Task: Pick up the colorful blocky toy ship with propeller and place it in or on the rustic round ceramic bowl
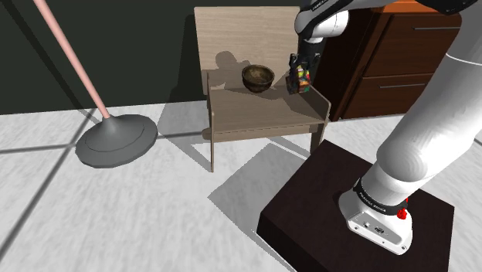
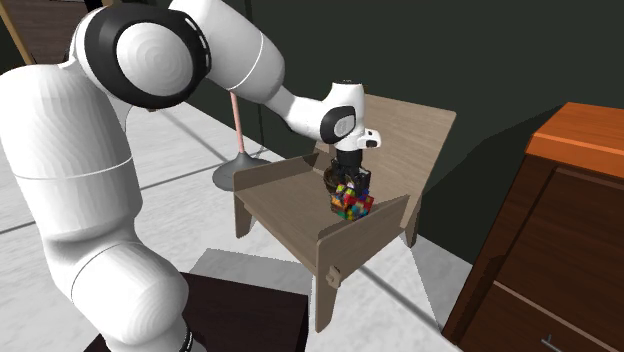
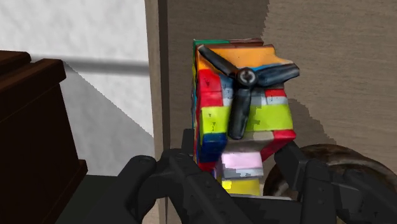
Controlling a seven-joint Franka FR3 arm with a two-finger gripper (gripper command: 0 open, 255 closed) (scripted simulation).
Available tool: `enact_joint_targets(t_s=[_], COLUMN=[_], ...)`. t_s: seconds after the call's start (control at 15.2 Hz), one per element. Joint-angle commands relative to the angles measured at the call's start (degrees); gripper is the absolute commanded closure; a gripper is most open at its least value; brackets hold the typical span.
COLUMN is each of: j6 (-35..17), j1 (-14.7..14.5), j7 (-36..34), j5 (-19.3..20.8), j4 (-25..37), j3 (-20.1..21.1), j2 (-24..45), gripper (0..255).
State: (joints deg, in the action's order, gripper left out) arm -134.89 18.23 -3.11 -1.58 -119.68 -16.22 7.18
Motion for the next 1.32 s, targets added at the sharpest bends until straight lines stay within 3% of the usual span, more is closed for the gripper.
enact_joint_targets(t_s=[0.0,1.25], j6=[1.5,15.4], j1=[-0.1,-0.4], j7=[-0.3,-1.4], j5=[0.4,2.2], j4=[0.8,9.9], j3=[0.0,-0.1], j2=[-0.9,-5.9], gripper=[255,255])
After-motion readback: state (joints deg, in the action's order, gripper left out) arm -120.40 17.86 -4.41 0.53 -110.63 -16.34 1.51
